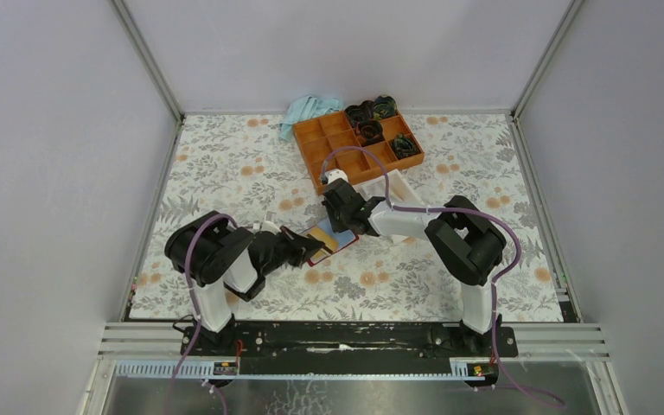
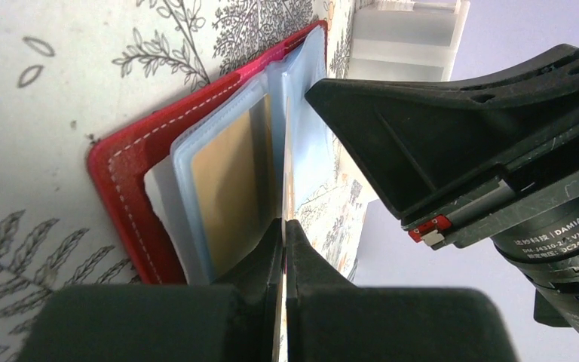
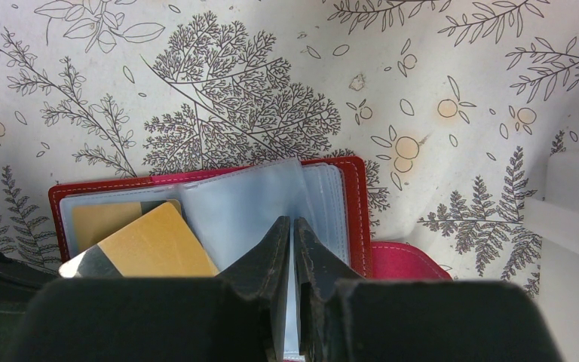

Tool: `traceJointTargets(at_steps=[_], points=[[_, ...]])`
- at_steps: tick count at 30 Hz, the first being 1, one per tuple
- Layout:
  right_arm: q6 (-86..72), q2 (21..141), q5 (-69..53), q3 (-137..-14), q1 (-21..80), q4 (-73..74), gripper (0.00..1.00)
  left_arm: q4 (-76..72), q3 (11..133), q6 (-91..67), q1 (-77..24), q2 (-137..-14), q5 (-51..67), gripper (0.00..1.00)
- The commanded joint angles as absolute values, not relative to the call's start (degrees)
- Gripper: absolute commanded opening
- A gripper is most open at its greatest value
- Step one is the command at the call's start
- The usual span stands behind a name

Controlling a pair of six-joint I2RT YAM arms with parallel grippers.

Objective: Put the credit cards into the card holder
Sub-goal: Insert the credit card into the card holder.

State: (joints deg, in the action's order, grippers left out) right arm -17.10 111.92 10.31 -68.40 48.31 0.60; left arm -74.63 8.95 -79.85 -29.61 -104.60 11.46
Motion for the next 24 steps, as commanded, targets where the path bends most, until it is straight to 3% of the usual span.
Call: traceJointTargets(at_steps=[1,7,17,24], points=[[-17.04,115.25,6.81,-67.49,48.86,4.59,0.13,-76.47,10.87,-77.9,-30.1,-106.11,11.42,0.0],[-17.01,115.34,6.75,-67.62,48.84,4.73,0.13,-73.55,13.42,-77.35,-30.23,-108.27,14.13,0.01],[-16.92,115.89,6.59,-67.7,48.87,4.6,0.13,-67.58,14.15,-75.33,-30.24,-106.91,15.68,0.34],[-16.94,115.94,6.5,-67.77,48.8,4.69,0.13,-59.57,14.71,-72.81,-30.28,-101.83,15.09,0.41]])
